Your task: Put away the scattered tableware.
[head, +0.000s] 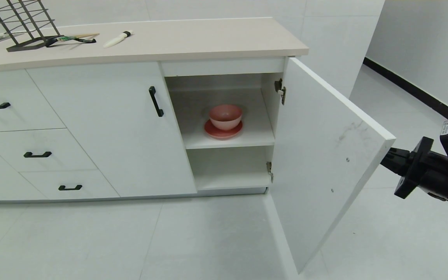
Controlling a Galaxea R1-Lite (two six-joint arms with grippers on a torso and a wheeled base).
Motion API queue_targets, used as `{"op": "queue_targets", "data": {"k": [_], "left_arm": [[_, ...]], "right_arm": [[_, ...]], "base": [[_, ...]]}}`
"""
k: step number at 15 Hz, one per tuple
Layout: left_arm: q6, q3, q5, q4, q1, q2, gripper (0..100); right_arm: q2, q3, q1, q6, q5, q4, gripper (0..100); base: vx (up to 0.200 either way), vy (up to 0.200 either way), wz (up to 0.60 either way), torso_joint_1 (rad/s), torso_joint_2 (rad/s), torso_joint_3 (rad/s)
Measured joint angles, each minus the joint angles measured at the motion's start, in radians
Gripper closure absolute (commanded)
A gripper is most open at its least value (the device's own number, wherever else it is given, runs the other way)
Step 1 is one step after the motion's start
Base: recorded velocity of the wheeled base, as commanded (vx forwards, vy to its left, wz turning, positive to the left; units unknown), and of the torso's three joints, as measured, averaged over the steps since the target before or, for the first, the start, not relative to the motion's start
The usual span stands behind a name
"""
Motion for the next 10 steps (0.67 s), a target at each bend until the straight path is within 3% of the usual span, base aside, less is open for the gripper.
{"op": "queue_targets", "data": {"k": [10], "left_arm": [[0.0, 0.0, 0.0, 0.0, 0.0, 0.0, 0]], "right_arm": [[0.032, -0.018, 0.164, -0.004, -0.001, 0.0, 100]], "base": [[0.0, 0.0, 0.0, 0.0, 0.0, 0.0]]}}
